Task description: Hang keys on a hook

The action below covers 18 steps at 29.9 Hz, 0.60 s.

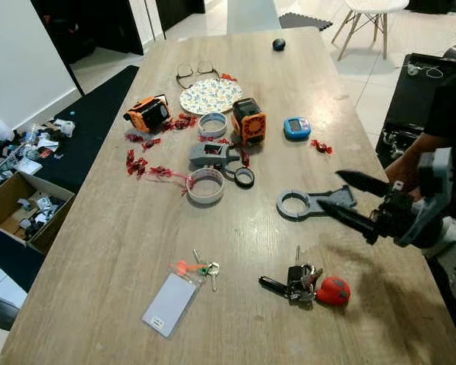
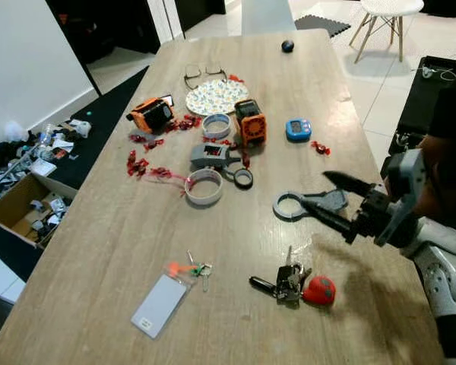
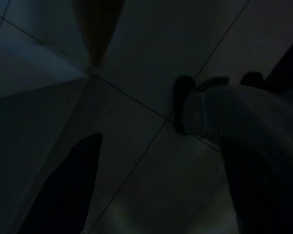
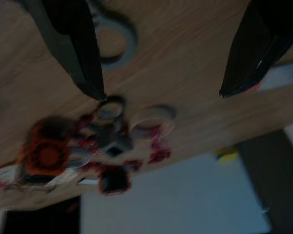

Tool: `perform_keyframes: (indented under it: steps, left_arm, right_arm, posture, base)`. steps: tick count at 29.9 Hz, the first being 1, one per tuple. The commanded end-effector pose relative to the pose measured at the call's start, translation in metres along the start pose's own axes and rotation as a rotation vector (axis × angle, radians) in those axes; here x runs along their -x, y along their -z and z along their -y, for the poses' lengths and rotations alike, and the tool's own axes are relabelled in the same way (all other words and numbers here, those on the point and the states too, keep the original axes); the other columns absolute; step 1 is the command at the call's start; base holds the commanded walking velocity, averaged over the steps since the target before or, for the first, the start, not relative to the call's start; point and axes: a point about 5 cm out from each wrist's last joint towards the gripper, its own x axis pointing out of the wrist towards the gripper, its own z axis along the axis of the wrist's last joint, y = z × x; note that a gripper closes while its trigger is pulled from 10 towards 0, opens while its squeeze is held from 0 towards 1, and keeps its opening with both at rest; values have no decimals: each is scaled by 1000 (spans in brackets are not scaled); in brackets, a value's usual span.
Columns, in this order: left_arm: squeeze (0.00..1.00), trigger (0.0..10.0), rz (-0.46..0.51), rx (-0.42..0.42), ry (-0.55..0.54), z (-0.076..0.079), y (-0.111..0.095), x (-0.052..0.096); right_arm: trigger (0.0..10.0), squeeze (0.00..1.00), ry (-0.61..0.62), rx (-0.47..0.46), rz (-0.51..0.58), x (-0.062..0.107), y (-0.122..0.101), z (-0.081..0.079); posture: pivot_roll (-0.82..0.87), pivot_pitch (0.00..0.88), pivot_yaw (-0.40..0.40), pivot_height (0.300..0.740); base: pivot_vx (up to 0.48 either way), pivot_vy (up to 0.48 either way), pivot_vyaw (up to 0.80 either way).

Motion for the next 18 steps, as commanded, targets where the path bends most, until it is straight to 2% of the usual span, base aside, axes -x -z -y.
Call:
perform_keyframes:
  steps: [1, 8, 12, 18]
  left_arm:
    - [0, 10000, -37, 1, -3, 1, 12, 1]
    - [0, 10000, -41, -1, 5, 2, 15, 2]
    - [0, 10000, -42, -1, 6, 2, 16, 2]
    - [0, 10000, -43, -6, 8, 3, 17, 2]
  right_arm:
    - [10000, 0, -42, -14, -61, -2, 5, -6]
    - [10000, 0, -25, 66, -293, -5, 18, -8]
    - [10000, 0, -13, 97, -377, -9, 29, -9]
    - [10000, 0, -63, 80, -376, -19, 36, -18]
  posture:
    - [-135, 100, 125, 740]
    - [-135, 100, 125, 740]
    - [-135, 100, 125, 740]
    - [-135, 101, 124, 740]
  base:
    - [0, 0, 0]
    - [0, 0, 0]
    - [0, 0, 0]
    - [0, 0, 0]
